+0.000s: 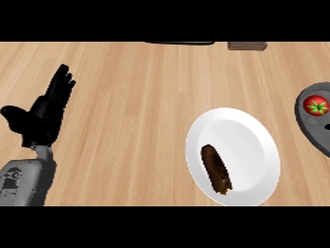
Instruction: Pick the tomato from the plate and place it in the pan
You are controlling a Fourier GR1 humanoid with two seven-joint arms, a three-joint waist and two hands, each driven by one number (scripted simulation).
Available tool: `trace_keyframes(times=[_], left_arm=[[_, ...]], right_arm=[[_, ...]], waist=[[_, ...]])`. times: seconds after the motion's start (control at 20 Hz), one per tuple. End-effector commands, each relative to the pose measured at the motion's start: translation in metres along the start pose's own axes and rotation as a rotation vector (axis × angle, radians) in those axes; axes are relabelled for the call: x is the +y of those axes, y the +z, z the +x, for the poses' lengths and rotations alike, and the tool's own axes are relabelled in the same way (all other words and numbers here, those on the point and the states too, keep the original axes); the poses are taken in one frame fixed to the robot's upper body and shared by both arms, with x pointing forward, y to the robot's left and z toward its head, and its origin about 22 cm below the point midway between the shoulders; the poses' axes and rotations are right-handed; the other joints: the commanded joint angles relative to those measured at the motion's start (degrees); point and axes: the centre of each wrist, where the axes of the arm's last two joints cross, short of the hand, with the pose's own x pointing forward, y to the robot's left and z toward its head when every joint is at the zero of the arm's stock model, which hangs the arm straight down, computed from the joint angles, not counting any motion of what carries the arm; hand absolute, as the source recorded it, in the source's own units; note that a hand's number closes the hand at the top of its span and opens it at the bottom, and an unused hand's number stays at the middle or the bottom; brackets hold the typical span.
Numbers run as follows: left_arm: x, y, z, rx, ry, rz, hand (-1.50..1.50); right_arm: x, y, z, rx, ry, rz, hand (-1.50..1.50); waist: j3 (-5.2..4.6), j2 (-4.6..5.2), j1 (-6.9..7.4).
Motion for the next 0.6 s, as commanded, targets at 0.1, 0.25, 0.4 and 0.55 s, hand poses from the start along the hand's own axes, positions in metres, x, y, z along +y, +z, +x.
trace_keyframes(times=[0.1,0.25,0.4,0.55], left_arm=[[0.008,-0.009,0.002,0.005,-0.002,0.021,0.0],[0.003,0.008,-0.014,0.029,0.004,0.025,0.0],[0.016,0.008,-0.008,0.017,0.003,0.049,0.0],[0.002,0.008,-0.017,0.027,0.001,0.05,0.0]], right_arm=[[-0.051,0.033,-0.006,-0.066,-0.213,-0.056,-1.5],[-0.083,0.058,-0.006,-0.062,-0.309,-0.02,-1.5],[-0.087,0.081,-0.016,-0.062,-0.371,0.028,-1.5],[-0.107,0.09,-0.01,-0.104,-0.394,0.019,-1.5]], waist=[[-0.03,-0.13,-1.48],[-0.03,-0.56,-1.91],[-0.04,-1.02,-2.48],[-0.03,-1.09,-3.78]])
